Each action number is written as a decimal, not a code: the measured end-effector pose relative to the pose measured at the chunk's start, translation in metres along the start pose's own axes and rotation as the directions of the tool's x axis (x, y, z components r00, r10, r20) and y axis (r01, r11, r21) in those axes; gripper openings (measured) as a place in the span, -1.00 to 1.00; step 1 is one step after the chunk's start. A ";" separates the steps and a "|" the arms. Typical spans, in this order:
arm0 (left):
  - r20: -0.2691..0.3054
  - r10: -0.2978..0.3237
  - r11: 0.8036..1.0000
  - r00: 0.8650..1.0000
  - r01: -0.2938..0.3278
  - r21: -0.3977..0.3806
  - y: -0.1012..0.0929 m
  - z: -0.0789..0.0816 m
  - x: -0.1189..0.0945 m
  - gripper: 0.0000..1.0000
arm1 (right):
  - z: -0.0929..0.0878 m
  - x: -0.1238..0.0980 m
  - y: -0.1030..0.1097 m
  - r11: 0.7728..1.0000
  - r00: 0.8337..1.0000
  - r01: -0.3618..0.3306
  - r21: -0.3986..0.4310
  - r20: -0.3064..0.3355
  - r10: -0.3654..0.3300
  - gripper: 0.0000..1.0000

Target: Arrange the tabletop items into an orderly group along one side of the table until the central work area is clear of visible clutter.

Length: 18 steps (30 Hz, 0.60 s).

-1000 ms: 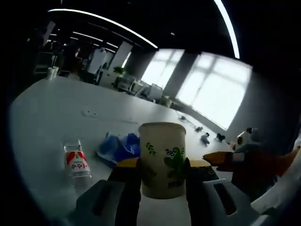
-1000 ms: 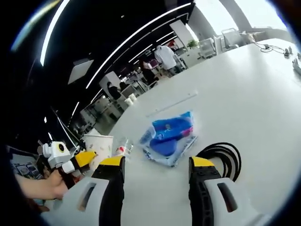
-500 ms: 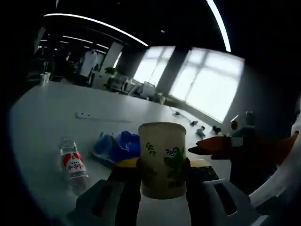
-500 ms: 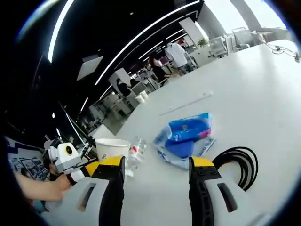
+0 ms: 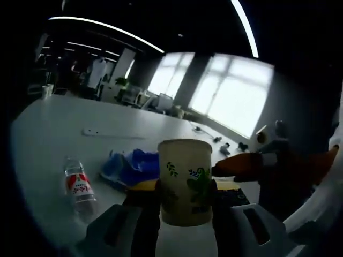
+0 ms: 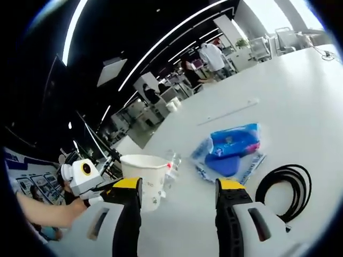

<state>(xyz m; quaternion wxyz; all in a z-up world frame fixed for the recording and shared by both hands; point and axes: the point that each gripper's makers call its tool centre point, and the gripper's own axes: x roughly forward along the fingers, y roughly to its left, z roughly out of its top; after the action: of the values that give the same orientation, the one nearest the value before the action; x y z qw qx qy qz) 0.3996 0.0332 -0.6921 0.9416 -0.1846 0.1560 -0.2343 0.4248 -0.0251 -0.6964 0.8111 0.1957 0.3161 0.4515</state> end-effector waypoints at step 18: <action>-0.012 -0.055 0.998 0.998 0.055 -0.024 -0.013 -0.013 -0.004 -0.33 | -0.009 0.012 0.039 0.989 0.989 -0.142 0.032 -0.037 0.143 0.10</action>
<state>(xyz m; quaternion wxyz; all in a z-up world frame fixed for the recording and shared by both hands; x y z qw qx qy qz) 0.3860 0.0211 -0.6966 0.9315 -0.1983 0.1597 -0.2597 0.3994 0.0058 -0.6839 0.7675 0.2208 0.3239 0.5073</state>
